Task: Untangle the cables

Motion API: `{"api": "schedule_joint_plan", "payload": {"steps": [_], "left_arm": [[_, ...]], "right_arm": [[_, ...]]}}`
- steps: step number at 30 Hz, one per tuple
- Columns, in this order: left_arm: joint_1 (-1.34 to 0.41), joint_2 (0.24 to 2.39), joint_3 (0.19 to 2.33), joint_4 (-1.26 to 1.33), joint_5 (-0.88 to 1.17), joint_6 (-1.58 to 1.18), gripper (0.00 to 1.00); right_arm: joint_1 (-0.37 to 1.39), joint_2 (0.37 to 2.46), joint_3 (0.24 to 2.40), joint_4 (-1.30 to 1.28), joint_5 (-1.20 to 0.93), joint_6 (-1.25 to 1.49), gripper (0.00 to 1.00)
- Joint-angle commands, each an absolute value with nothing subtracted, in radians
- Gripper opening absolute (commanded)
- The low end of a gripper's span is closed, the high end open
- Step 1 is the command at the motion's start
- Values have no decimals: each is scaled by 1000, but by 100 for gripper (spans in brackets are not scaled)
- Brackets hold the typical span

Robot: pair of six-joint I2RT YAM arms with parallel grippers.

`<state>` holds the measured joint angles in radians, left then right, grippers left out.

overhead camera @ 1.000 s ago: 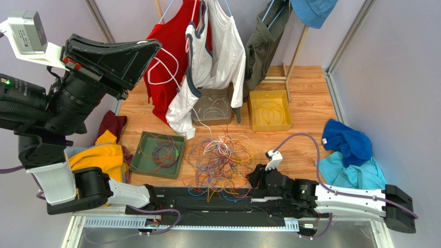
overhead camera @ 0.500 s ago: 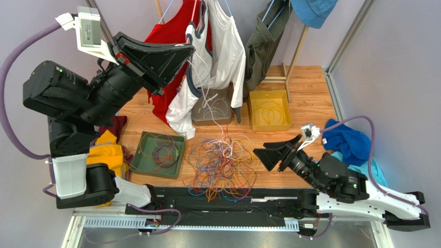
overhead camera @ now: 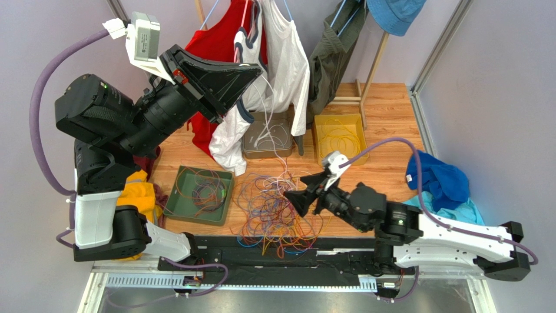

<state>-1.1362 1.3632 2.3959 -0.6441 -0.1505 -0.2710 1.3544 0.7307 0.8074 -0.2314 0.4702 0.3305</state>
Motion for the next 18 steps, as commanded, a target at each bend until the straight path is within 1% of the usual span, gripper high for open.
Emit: {"api": "schedule_joint_plan", "payload": {"steps": [1,8,10,12,13,14,16,18], "left_arm": [[-1132,1365,2393,-630,-121,-284,0],[-1132,1348,2338,-632,-109,-293,0],[-1134,1342,2327,-630,-107,-296,0],[-1134,1333,2307,-630,-106,-304,0],[-1132,1327,2298,-630,-106,-305,0],[-1134,1310,2271,-627,-112,-310,0],[-1132,1276,2212,-608,-127,-314,0],[-1134,1195,2049,-531,-170,-313,0]], "right_arm": [[1359,843,871,-19,489,201,71],[1348,979,876,176,636,129,69],[1339,1020,880,205,640,123,66],[1338,1048,899,218,669,118,41],[1339,1049,903,215,676,120,24],[1339,1043,910,201,675,126,0],[1342,994,917,174,666,144,0],[1354,939,968,92,641,143,0]]}}
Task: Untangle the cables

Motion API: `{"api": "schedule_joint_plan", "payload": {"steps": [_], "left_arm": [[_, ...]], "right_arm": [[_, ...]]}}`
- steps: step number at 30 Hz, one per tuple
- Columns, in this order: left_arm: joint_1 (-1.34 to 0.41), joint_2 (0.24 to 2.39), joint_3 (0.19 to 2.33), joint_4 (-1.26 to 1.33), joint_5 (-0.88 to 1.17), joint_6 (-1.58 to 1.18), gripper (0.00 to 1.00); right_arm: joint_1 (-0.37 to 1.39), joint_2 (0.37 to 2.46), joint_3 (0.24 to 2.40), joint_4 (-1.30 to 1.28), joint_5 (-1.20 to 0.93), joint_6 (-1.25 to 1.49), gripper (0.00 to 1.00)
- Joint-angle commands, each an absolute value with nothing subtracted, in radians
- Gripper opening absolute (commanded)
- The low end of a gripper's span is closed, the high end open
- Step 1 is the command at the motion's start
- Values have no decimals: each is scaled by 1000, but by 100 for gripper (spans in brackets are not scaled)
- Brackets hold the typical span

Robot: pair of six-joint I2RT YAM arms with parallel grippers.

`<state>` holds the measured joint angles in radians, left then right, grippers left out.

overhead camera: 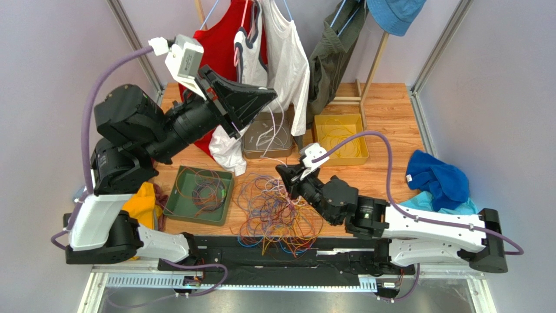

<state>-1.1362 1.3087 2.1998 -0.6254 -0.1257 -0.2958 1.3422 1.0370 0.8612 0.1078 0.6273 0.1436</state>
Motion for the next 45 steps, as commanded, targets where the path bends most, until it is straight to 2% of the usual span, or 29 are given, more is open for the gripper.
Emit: {"api": "schedule_joint_plan", "payload": {"steps": [1,2,3,4,6,7,8,12,15,17,19,22,27,31,41,45], "left_arm": [[-1134,1128,1907,-499,-192,-314,2],[-1132,1097,1838,-474,-236,-311,8],[-1134,1065,1772,-436,-265,-313,22],[-1134,1008,1650,-425,-300,-317,50],[-1132,953,1532,-393,-394,-344,72],[-1134,901,1420,-382,-423,-356,91],[-1134,878,1366,-373,-470,-383,96],[-1134,763,1123,-283,-523,-452,96],[-1134,684,945,-165,-482,-479,95],[-1134,629,806,-56,-371,-477,91],[-1134,589,671,160,-254,-483,86],[-1134,598,554,430,-125,-505,84],[-1161,770,583,573,8,-477,81],[-1255,874,601,722,48,-387,80],[-1273,1005,621,822,67,-370,83],[-1276,1028,609,882,90,-382,88]], "right_arm": [[1359,925,1004,51,640,141,0],[1364,917,1085,-62,634,138,0],[1364,910,1141,-116,627,135,0],[1364,910,1190,-170,626,130,0],[1364,917,1335,-311,615,129,0],[1364,922,1376,-345,615,118,0],[1364,928,1428,-418,618,114,0],[1365,972,1598,-541,656,80,0],[1364,992,1680,-603,640,89,0],[1364,1000,1695,-632,632,110,0],[1364,1005,1689,-641,626,123,0],[1364,1000,1681,-655,612,147,0],[1364,999,1695,-661,575,184,0],[1364,1009,1695,-683,555,204,0],[1365,1006,1674,-683,506,238,0],[1365,1003,1671,-678,489,250,0]]}}
